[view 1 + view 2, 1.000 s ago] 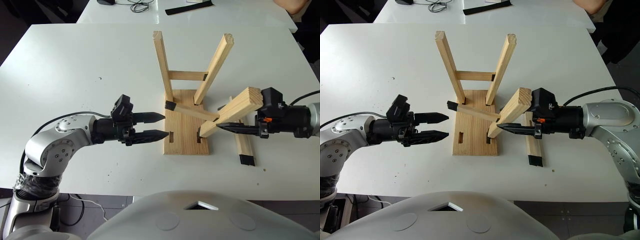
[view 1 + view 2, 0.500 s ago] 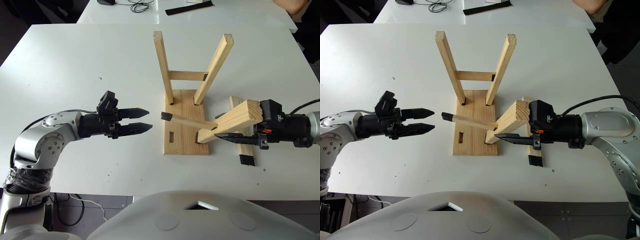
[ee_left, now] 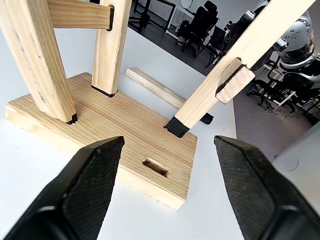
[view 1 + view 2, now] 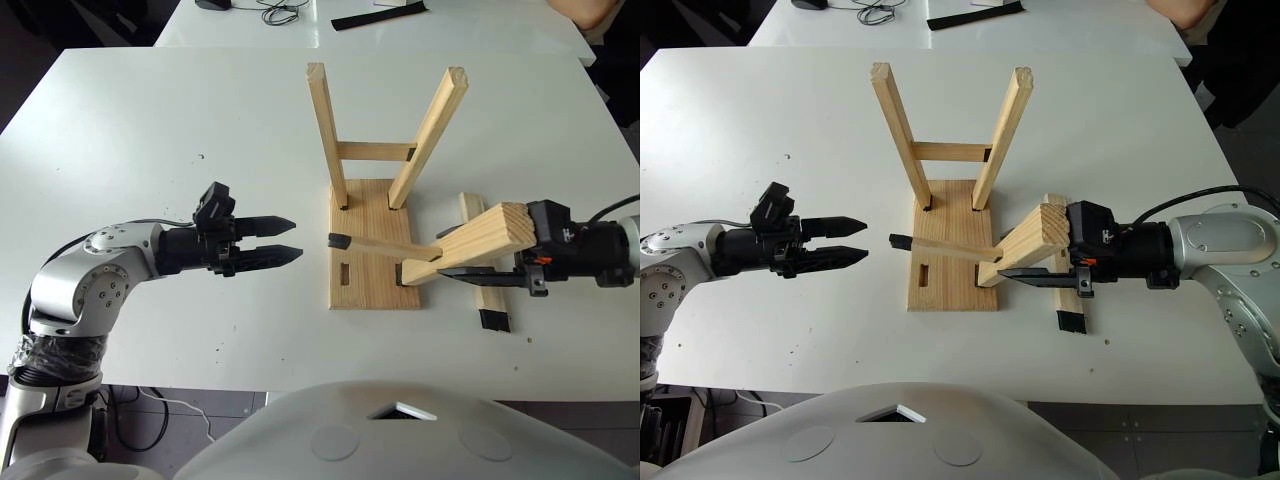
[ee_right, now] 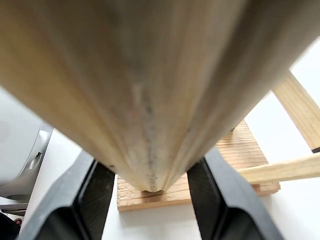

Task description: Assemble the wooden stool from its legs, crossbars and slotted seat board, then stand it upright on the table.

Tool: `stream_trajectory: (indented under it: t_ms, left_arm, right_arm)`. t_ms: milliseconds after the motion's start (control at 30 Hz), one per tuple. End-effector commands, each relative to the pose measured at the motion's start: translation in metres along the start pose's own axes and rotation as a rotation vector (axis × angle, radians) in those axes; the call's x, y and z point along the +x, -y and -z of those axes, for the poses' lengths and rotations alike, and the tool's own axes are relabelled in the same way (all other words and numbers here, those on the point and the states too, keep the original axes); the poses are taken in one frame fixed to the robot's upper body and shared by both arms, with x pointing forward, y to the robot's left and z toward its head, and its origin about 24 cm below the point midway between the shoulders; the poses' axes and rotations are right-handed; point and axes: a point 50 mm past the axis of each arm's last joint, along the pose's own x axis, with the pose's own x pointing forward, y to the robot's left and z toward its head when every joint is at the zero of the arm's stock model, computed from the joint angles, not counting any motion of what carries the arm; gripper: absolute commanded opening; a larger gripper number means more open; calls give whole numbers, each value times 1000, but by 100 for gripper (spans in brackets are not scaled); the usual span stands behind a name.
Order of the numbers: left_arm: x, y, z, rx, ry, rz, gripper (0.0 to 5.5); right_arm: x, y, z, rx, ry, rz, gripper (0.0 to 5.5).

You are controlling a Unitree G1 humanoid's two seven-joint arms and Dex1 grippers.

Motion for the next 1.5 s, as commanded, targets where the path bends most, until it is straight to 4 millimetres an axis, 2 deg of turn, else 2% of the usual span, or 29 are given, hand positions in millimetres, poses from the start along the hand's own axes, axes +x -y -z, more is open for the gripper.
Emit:
stream_trajectory:
  t_ms: [33,267,400,567,667,800,900,1100,1200,1333,1500]
  left_arm:
    - [0,-1,-3,23,3,-17,333]
    - [2,-2,-5,24,0,-8,333]
    - [4,-4,-7,26,-9,10,333]
    - [3,-6,-8,23,-17,17,333]
    - [3,-6,-8,21,-17,15,333]
    - [3,-8,-8,19,-15,8,333]
    - [1,-10,-9,20,-12,-1,333]
    - [1,-11,-12,25,-1,-8,333]
    - [1,-11,-13,25,3,-12,333]
    - [2,-11,-13,24,7,-11,333]
    - [3,-13,-14,19,12,-12,333]
  right_arm:
    - [-4,5,13,34,-112,31,203]
    - [9,10,25,86,-93,-16,203]
    - [15,18,40,137,-120,-49,203]
    - [22,19,57,250,-116,-85,203]
    - [31,10,73,306,-136,-116,203]
    - [43,-18,93,343,-195,-191,203]
    - [46,-31,99,347,-225,-228,203]
    - [45,-44,109,368,-251,-242,203]
    - [43,-39,105,379,-235,-234,203]
    - [41,-21,101,441,-181,-181,203]
    - [48,-12,106,492,-178,-179,203]
